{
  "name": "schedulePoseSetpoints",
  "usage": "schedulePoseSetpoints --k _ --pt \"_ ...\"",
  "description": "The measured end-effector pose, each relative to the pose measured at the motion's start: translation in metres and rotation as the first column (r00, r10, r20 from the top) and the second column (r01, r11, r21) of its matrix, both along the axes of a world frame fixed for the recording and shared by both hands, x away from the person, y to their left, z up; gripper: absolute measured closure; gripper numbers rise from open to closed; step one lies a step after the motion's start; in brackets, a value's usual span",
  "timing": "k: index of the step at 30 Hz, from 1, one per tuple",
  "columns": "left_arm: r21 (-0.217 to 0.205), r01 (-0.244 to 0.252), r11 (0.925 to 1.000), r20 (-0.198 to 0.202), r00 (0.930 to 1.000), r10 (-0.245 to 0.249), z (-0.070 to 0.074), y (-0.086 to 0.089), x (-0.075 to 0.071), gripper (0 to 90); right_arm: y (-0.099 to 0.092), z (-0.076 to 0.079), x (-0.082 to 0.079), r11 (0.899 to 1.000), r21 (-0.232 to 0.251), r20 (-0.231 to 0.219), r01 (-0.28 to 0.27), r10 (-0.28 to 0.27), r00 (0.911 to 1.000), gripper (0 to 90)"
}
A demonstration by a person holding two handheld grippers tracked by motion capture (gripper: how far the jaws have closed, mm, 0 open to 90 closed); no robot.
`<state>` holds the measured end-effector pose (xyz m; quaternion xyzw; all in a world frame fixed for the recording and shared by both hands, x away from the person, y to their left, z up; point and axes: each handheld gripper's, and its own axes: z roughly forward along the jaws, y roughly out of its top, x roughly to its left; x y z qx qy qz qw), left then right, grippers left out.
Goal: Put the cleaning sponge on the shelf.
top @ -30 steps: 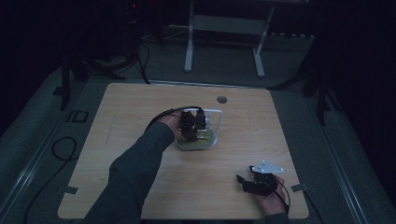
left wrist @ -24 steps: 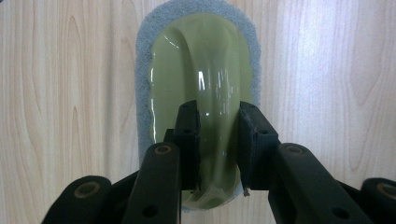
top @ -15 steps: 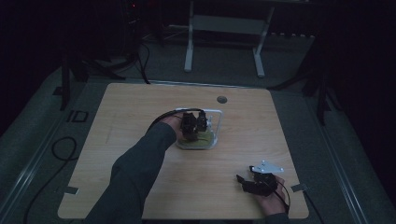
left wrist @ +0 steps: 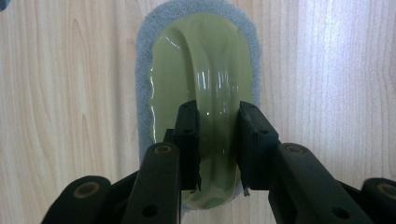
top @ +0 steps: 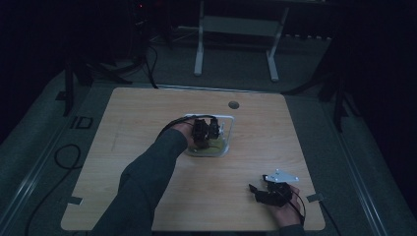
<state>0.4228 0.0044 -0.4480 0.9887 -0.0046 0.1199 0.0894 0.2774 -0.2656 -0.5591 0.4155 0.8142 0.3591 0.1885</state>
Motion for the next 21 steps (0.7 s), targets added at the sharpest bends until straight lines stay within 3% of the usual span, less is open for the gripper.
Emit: schedulePoseSetpoints --k 6,14,21 --pt "0.009 0.000 1.0000 0.000 1.0000 0.000 -0.0031 -0.0018 0.0014 71.8 -0.0001 0.0000 0.0000 1.000 0.000 0.000 -0.001 0.001 1.0000 30.6" --pt "0.023 0.003 0.9997 0.030 0.9995 -0.004 -0.0055 -0.0039 0.0022 71.7 0.0000 0.0000 0.0000 1.000 0.000 0.000 -0.001 0.001 1.0000 30.6" --pt "0.029 -0.011 0.9995 0.026 0.9996 0.011 -0.0064 -0.0053 0.0023 71.6 0.0000 0.0000 0.0000 1.000 0.000 0.000 -0.001 0.001 1.0000 30.6"
